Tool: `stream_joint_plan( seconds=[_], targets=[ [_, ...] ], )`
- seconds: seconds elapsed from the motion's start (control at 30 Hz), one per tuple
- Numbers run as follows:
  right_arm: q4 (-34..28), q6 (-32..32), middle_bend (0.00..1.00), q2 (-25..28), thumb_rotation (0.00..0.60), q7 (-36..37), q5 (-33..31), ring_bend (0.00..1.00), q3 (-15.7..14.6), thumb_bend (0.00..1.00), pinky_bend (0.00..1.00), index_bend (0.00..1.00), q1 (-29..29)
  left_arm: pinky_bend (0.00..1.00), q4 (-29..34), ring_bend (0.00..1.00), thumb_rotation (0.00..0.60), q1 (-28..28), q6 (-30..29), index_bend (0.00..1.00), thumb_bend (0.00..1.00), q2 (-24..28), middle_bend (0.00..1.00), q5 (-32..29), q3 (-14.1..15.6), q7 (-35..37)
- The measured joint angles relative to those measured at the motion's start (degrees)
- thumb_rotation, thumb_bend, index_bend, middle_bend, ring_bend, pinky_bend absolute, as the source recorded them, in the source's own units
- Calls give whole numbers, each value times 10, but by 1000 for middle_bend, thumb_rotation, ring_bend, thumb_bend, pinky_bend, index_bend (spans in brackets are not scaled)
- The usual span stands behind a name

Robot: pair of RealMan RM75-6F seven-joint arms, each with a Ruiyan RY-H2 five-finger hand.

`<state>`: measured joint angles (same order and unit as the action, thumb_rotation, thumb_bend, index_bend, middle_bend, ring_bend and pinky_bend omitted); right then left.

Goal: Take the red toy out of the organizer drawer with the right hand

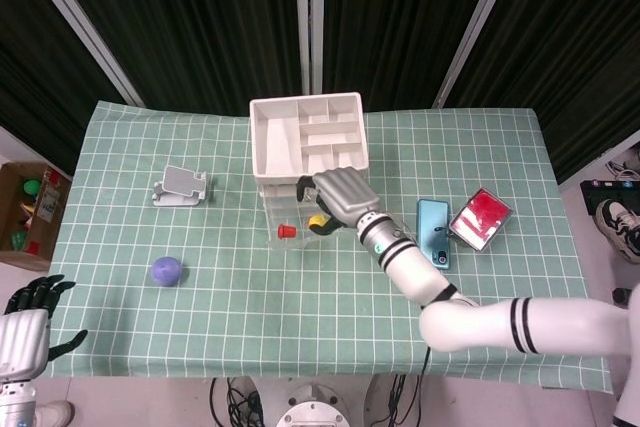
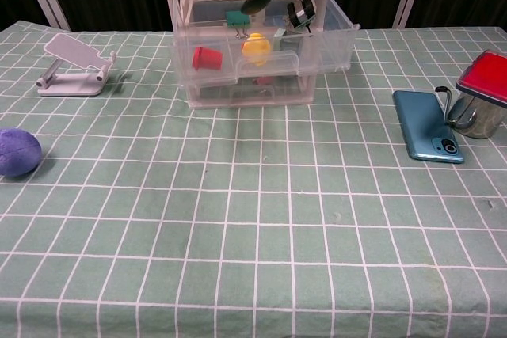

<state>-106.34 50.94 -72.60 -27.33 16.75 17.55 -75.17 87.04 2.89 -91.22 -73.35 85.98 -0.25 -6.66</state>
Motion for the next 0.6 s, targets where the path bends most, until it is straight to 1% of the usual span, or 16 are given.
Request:
stream_joint_plan(
  seconds=[0.03,0.13,0.23,0.43,0.6],
  targets=[
    [18,2,895,-17,600,-16,-24,921,-2,37,967,426,-20,208,0,145,600,0,1,276,4,0,189,0,0,0],
    [57,5,897,-48,600,-42,-69,923,-3,8,971,426,-56,208,0,144,600,0,2,277,4,0,189,-2,-1,1],
    [78,0,901,-63,600,-53,-100,927,-1,0,976,426,-75,208,0,144,600,-1,4,276,4,0,189,-3,-1,1],
    [98,-14,905,-74,600,-71,-149,933,0,0,981,426,-100,207,0,144,600,-2,9,277,3,-1,189,-4,-1,2],
    [104,-24,906,-78,600,-81,-183,934,-2,0,983,426,-114,207,-2,144,600,0,8,277,4,-3,189,-5,-1,5]
  ],
)
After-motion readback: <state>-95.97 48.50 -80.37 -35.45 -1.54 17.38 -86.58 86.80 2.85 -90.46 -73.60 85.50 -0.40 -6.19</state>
